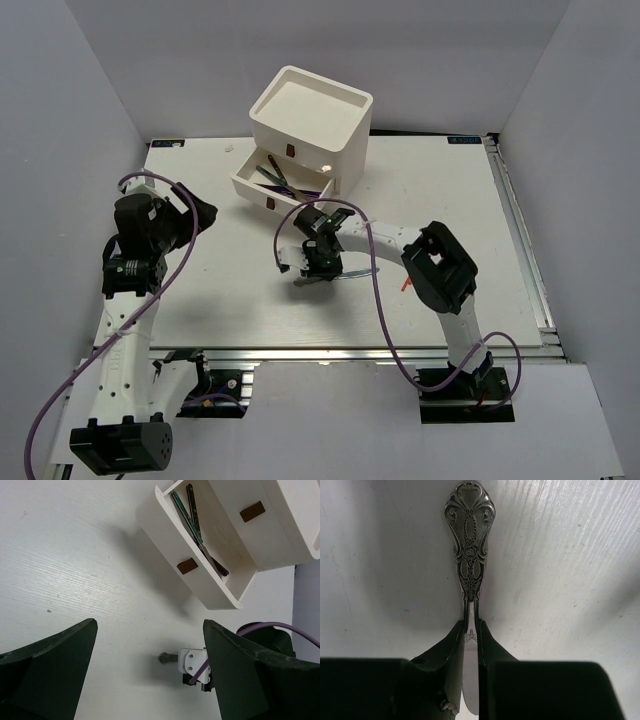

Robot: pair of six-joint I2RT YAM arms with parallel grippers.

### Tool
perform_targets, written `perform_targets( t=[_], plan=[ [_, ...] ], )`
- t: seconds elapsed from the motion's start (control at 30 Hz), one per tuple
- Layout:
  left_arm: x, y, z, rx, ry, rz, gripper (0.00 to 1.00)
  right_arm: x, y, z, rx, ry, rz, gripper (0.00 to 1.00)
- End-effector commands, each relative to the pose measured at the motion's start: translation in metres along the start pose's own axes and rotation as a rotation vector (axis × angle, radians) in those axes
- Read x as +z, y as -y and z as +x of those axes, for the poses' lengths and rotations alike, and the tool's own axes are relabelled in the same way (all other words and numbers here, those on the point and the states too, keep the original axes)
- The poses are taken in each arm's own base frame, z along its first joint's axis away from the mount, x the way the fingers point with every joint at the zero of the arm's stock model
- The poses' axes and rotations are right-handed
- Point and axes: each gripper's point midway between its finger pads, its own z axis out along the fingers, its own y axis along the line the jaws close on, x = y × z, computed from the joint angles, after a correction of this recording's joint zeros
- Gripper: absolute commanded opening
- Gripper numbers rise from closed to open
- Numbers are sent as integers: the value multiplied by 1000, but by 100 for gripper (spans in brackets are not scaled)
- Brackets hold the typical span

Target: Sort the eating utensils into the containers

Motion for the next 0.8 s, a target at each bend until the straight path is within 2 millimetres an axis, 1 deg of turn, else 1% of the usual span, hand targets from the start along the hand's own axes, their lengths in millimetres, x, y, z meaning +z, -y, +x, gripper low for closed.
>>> perform_targets(
  t=[0.0,0.1,0.17,0.2,0.3,0.33,0.47,0.53,0.57,0.67,0.7,0.77],
  plan=[
    [-7,5,-10,18,27,8,98,26,-28,-2,-9,68,-146,0],
    [-7,5,-10,19,27,8,98,9,-18,-14,-22,118,-122,0],
    [-7,6,-10,20,28,11,98,1,-17,-19,-20,137,-123,0],
    [-7,6,-10,21,27,10,98,-5,-13,-24,-23,153,-115,0],
    [-7,5,-10,25,29,9,98,-15,-12,-33,-28,180,-115,0],
    [-7,6,-11,25,31,10,98,-21,-8,-40,-30,201,-107,0],
    [-6,5,-11,29,31,7,98,-35,-3,-53,-32,236,-100,0],
    [-6,5,-12,34,31,7,98,-41,-4,-58,-32,253,-113,0],
    [-6,5,-13,34,33,6,98,-46,1,-65,-36,271,-102,0],
    [-5,5,-13,43,34,5,98,-55,2,-75,-30,302,-111,0],
    [-5,5,-14,45,37,3,98,-62,6,-82,-35,321,-97,0],
    [-5,4,-15,50,39,-1,98,-68,8,-88,-31,339,-95,0]
  ],
)
